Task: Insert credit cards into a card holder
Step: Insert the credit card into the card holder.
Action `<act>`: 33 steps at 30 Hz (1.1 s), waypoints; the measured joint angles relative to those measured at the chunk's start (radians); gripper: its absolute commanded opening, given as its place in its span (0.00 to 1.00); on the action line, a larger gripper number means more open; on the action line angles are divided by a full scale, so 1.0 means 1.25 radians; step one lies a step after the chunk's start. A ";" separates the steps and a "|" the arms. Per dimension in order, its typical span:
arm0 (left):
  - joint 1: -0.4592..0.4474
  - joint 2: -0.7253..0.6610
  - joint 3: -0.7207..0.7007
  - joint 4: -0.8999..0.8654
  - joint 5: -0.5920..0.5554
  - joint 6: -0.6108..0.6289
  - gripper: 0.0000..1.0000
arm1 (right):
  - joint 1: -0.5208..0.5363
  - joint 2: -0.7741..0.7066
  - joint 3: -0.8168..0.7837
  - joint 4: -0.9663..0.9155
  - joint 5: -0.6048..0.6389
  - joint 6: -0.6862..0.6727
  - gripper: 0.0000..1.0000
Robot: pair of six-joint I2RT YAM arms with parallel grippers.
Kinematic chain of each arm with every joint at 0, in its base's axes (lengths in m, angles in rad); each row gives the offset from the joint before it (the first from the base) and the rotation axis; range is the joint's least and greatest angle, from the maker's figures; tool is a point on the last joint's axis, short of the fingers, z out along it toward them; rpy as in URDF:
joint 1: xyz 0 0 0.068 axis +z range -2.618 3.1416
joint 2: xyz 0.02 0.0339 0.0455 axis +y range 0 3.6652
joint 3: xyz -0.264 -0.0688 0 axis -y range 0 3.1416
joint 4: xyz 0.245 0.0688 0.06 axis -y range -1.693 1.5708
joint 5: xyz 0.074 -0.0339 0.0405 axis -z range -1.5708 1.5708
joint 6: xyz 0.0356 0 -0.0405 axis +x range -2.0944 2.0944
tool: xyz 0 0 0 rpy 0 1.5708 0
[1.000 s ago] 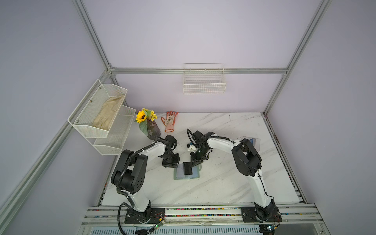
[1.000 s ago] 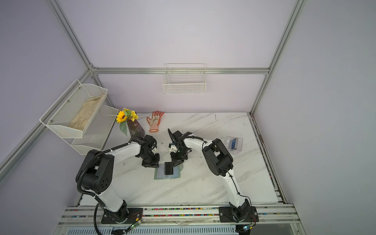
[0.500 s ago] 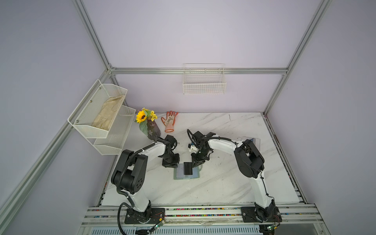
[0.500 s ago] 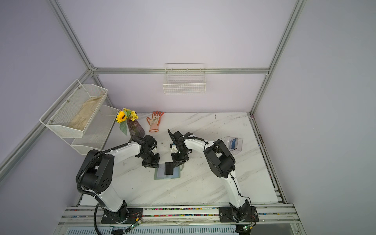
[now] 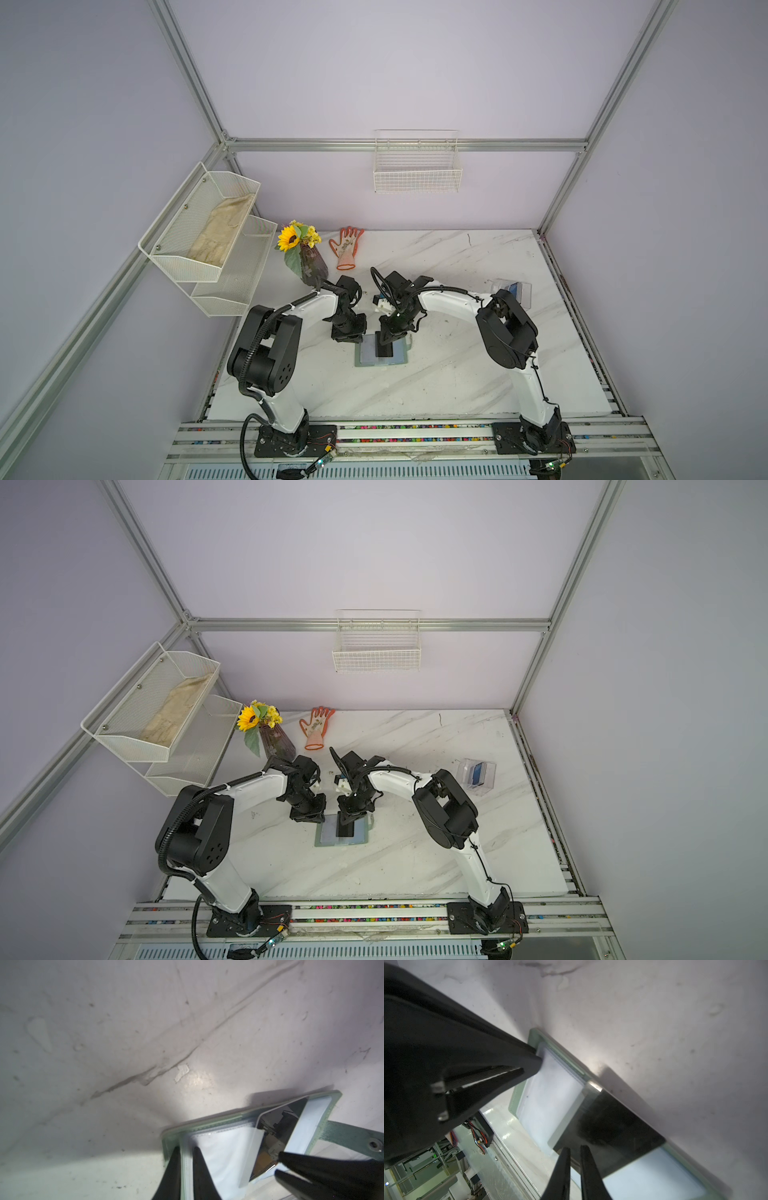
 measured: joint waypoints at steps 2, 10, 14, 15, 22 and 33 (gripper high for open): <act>0.000 0.000 0.000 0.000 0.001 0.000 0.13 | 0.003 -0.007 -0.015 0.020 -0.005 0.011 0.15; 0.000 0.001 0.000 0.000 0.001 0.000 0.13 | 0.000 -0.014 -0.075 0.085 -0.003 0.045 0.15; 0.000 0.002 0.000 0.000 0.002 0.000 0.13 | 0.000 -0.028 -0.100 0.114 -0.005 0.058 0.15; 0.001 0.002 0.000 0.000 0.002 0.000 0.13 | 0.000 -0.031 -0.108 0.119 -0.005 0.059 0.15; 0.001 0.003 0.000 0.001 0.002 0.000 0.13 | 0.004 -0.054 -0.152 0.136 -0.017 0.060 0.15; 0.001 0.003 0.000 0.001 0.003 0.000 0.13 | 0.018 -0.064 -0.159 0.143 -0.019 0.054 0.22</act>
